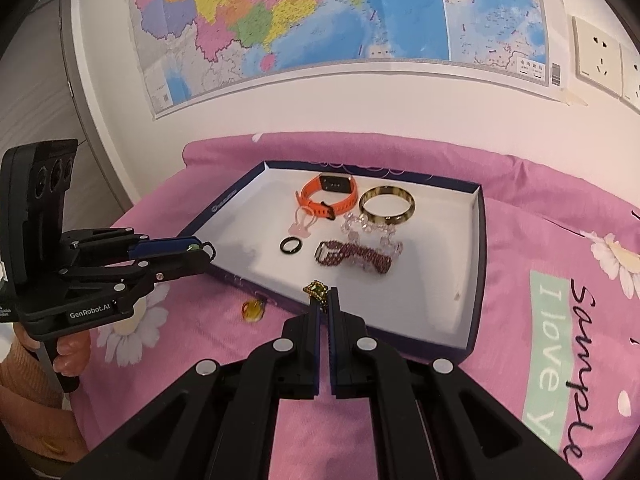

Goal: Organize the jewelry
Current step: 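Carry the green-stone ring into the box with the left tool while the right carries the gold ring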

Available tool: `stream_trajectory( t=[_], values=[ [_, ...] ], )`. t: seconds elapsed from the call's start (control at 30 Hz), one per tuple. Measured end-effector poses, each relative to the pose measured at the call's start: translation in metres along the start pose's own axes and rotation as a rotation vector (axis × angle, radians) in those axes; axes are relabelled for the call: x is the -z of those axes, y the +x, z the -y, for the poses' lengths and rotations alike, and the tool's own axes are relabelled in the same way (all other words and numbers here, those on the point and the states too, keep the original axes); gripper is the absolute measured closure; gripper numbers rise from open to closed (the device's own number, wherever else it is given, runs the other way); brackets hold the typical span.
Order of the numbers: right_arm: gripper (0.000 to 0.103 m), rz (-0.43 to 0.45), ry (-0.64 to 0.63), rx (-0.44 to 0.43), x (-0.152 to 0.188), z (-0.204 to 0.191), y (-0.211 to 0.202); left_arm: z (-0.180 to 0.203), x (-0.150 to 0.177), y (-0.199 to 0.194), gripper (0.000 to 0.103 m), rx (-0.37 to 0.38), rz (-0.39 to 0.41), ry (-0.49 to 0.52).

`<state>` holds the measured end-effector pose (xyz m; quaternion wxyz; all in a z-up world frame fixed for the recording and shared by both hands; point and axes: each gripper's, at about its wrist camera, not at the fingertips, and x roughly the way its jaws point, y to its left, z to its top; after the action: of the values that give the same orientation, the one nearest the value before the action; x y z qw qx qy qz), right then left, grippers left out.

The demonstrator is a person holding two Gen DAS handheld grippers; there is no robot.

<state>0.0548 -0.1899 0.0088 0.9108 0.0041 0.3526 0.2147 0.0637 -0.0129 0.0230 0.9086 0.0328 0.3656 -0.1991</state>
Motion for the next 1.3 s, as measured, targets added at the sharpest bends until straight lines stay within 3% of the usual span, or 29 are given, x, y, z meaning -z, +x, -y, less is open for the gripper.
stream_trajectory(
  t=[0.47, 1.07, 1.3],
  values=[
    [0.101, -0.018, 0.011, 0.006, -0.016, 0.013, 0.024, -0.007, -0.014, 0.024, 0.081, -0.025, -0.021, 0.004],
    [0.101, -0.107, 0.025, -0.007, -0.023, 0.02, 0.065, -0.014, -0.02, 0.067, 0.081, -0.036, -0.105, -0.017],
    [0.096, -0.116, 0.045, -0.003, -0.023, 0.024, 0.07, -0.016, -0.019, 0.076, 0.081, -0.028, -0.131, -0.019]
  ],
)
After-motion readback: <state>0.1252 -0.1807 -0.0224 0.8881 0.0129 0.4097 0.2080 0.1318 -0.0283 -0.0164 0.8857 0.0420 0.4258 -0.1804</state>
